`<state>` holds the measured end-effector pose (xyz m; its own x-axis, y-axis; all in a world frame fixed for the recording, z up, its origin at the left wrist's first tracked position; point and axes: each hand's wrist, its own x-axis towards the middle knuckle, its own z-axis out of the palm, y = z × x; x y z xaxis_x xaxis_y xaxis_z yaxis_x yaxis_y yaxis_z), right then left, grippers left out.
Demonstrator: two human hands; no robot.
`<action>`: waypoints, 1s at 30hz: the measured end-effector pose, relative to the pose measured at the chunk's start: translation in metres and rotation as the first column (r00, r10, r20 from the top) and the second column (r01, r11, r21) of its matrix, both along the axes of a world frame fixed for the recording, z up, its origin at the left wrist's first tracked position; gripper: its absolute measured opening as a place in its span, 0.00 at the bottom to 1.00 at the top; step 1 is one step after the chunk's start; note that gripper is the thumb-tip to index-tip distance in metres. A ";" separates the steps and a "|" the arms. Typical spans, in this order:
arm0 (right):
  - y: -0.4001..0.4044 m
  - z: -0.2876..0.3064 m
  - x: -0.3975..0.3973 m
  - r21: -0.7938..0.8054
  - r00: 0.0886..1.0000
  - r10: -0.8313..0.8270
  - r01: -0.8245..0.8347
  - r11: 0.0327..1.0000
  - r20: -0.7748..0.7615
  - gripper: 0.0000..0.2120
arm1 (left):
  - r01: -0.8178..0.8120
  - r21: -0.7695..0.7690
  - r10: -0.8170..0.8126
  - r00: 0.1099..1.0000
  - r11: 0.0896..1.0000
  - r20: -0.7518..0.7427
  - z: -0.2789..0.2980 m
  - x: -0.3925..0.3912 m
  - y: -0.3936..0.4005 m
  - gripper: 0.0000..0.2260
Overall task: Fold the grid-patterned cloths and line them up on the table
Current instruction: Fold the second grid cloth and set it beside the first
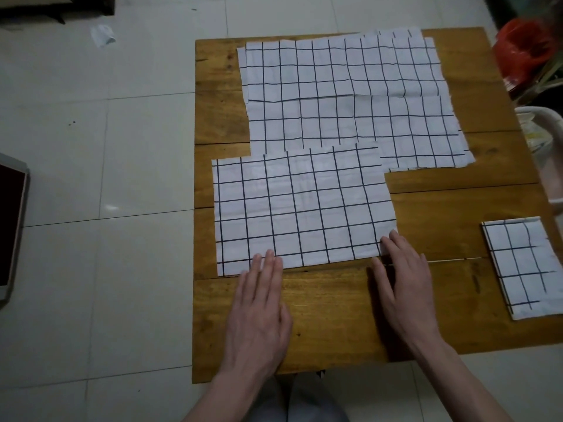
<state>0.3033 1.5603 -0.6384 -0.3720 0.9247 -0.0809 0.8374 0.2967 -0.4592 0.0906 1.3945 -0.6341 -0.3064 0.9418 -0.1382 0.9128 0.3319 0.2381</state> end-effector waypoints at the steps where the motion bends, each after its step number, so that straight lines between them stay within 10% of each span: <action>1: 0.000 0.002 -0.003 0.009 0.999 -0.030 0.030 1.000 -0.042 0.24 | 0.048 0.006 -0.048 0.999 0.999 0.005 0.001 0.006 0.007 0.32; 13: 0.018 0.032 -0.035 -0.117 0.905 -0.375 0.402 0.908 0.202 0.32 | 0.270 -0.043 -0.272 0.962 0.962 -0.036 -0.017 0.017 0.031 0.30; 19: 0.023 0.040 -0.040 -0.377 0.851 -0.523 0.500 0.779 0.049 0.23 | 0.249 -0.037 -0.250 0.968 0.968 -0.014 -0.015 0.019 0.032 0.30; 30: 0.012 0.058 -0.046 -0.804 0.264 -0.874 0.349 0.481 -0.409 0.26 | 0.214 -0.050 -0.212 0.977 0.976 0.029 -0.009 0.028 0.028 0.29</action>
<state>0.2575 1.5721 -0.5806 0.1512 0.7646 -0.6266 -0.0882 -0.6209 -0.7789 0.1185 1.4225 -0.6431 -0.0957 0.9763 -0.1940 0.9583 0.1431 0.2473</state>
